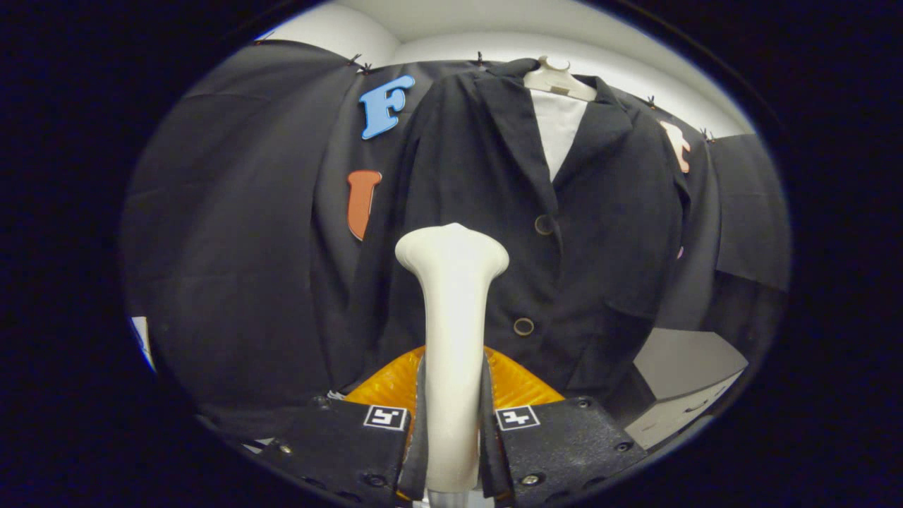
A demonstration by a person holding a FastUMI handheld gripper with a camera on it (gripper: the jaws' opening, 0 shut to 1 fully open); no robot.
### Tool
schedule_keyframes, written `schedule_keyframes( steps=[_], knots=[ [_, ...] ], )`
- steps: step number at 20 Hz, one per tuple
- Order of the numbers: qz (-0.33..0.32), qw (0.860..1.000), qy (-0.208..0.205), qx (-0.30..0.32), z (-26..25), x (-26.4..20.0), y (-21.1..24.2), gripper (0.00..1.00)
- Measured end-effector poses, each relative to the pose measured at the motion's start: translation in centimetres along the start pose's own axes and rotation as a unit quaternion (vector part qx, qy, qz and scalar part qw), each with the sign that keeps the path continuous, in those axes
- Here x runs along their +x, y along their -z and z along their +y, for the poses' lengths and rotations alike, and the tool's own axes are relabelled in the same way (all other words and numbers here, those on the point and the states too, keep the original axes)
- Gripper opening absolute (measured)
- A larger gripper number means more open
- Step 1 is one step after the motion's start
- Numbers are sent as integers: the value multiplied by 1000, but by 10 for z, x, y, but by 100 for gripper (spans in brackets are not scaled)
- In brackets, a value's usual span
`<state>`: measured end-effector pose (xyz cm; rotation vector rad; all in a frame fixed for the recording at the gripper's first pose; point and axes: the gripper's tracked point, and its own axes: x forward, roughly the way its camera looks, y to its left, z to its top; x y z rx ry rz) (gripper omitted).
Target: Iron the clothes twice with a garment steamer, once on the left side and once on the right side.
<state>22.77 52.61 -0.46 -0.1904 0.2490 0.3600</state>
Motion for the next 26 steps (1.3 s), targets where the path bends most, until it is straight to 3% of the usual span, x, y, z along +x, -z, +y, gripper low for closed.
schedule_keyframes(
  steps=[11,16,26],
  knots=[
    [125,992,-7,0,11,1,134,33],
    [161,987,-4,14,5,-6,161,33],
    [142,989,-3,40,-69,-123,173,33]
  ],
)
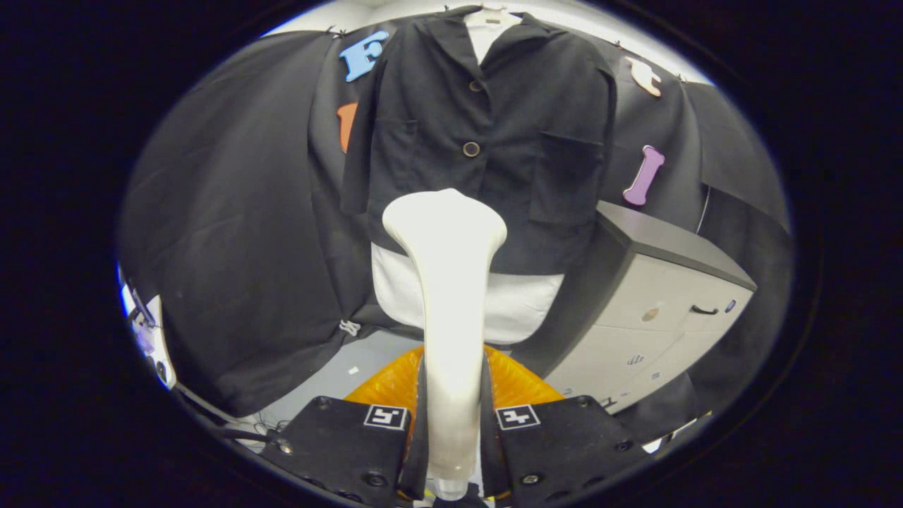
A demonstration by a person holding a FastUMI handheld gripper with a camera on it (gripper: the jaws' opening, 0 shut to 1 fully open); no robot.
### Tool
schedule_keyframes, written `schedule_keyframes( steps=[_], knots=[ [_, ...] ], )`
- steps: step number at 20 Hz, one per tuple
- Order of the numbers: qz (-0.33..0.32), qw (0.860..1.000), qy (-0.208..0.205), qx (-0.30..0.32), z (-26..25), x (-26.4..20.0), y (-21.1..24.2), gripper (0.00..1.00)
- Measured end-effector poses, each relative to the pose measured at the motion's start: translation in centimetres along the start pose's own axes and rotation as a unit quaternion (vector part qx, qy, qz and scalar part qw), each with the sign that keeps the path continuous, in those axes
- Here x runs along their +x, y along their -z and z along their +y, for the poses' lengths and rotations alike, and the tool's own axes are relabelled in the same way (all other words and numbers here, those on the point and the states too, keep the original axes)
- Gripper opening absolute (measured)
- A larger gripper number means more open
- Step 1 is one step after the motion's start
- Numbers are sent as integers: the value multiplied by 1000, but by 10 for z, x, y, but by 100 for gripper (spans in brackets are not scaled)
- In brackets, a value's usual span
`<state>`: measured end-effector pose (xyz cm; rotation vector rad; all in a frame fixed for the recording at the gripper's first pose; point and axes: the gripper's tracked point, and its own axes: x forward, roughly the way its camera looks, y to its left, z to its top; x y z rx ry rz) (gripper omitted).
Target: Iron the clothes twice with a garment steamer, once on the left side and once on the right side.
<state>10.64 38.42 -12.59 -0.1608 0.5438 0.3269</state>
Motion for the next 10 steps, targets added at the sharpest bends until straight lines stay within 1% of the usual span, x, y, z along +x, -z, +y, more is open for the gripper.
schedule_keyframes(
  steps=[3,7,10],
  knots=[
    [3,1000,14,4,-43,-40,25,32],
    [17,998,48,27,-102,-90,58,33],
    [30,996,69,48,-143,-119,79,33]
  ],
)
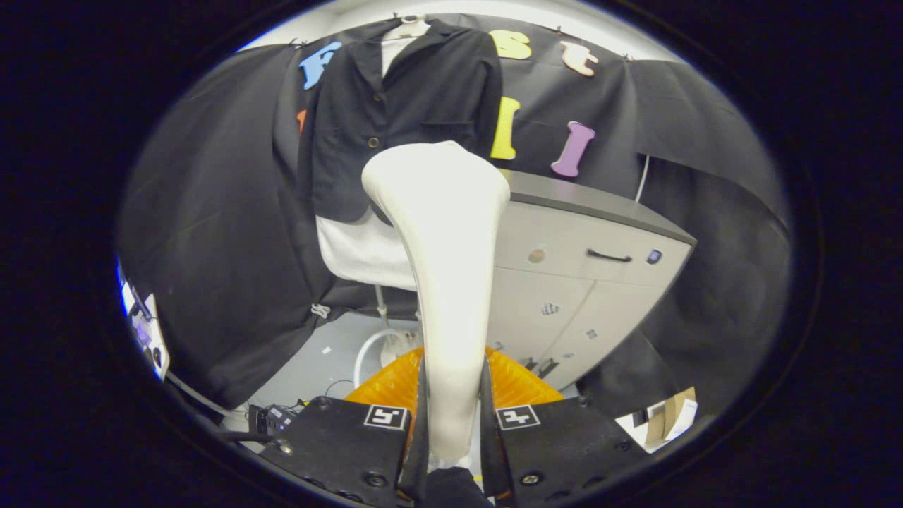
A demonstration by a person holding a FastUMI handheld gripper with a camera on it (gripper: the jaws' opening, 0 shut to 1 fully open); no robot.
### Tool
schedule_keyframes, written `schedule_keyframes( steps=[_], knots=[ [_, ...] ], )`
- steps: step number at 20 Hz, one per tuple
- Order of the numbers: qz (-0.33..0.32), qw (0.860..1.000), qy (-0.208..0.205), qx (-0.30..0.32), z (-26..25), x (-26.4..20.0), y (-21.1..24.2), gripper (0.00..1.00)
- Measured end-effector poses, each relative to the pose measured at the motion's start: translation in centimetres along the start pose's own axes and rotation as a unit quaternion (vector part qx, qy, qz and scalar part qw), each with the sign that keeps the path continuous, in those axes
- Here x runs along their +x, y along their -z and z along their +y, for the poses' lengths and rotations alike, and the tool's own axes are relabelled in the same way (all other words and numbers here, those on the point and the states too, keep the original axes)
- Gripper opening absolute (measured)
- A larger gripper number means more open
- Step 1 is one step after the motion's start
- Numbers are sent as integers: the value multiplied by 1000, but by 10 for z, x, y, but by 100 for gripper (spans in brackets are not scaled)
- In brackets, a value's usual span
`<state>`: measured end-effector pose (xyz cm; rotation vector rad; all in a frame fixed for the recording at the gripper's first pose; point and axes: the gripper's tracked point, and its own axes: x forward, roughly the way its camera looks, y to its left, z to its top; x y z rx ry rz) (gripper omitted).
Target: Iron the clothes twice with a garment steamer, once on the left side and once on the right side.
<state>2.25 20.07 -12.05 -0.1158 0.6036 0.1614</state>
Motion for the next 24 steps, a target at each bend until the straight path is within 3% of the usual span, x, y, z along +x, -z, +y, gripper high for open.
schedule_keyframes(
  steps=[13,24],
  knots=[
    [8,1000,2,25,-131,-59,40,33],
    [14,1000,-20,15,-146,-55,47,33]
  ],
)
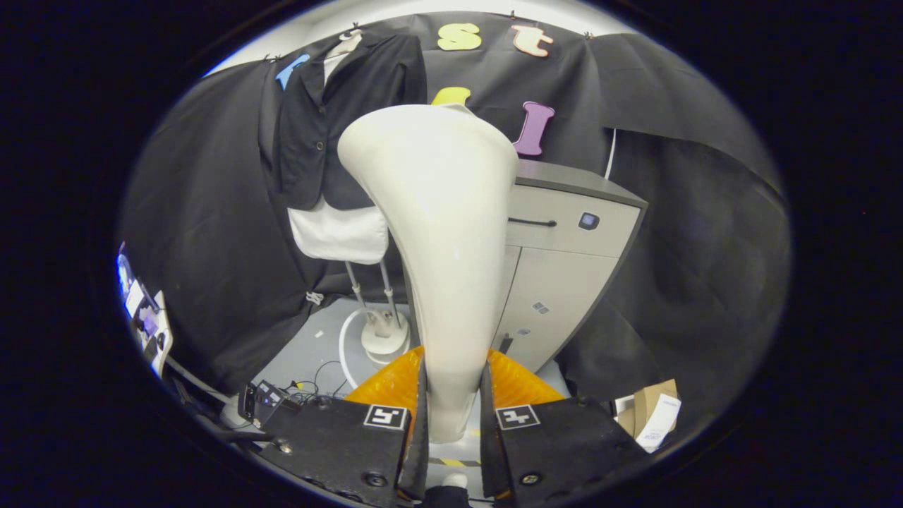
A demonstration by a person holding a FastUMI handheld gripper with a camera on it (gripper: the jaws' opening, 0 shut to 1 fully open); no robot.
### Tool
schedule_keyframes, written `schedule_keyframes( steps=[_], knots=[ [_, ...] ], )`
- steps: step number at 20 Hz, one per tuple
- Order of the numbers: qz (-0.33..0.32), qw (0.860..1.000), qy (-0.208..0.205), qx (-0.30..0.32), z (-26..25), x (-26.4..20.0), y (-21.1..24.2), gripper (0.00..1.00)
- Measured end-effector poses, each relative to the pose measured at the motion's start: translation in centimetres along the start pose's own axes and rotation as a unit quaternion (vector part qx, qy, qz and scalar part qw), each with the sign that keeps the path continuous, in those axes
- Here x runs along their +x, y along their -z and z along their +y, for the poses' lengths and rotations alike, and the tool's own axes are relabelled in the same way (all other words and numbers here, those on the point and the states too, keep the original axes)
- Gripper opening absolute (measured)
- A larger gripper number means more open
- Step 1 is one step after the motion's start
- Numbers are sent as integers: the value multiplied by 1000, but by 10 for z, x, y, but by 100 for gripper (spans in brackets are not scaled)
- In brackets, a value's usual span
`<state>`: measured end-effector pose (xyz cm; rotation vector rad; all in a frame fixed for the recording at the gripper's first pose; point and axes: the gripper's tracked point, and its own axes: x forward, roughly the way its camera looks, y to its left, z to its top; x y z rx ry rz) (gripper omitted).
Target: Iron the clothes twice with a garment steamer, once on the left side and once on the right side.
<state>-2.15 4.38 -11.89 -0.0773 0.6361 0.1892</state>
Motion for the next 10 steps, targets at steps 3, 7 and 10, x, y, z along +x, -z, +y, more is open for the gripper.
schedule_keyframes(
  steps=[3,7,10],
  knots=[
    [0,1000,-3,2,1,-1,2,33],
    [5,1000,2,4,-2,1,3,33],
    [1,1000,5,5,-2,-2,-3,33]
  ],
)
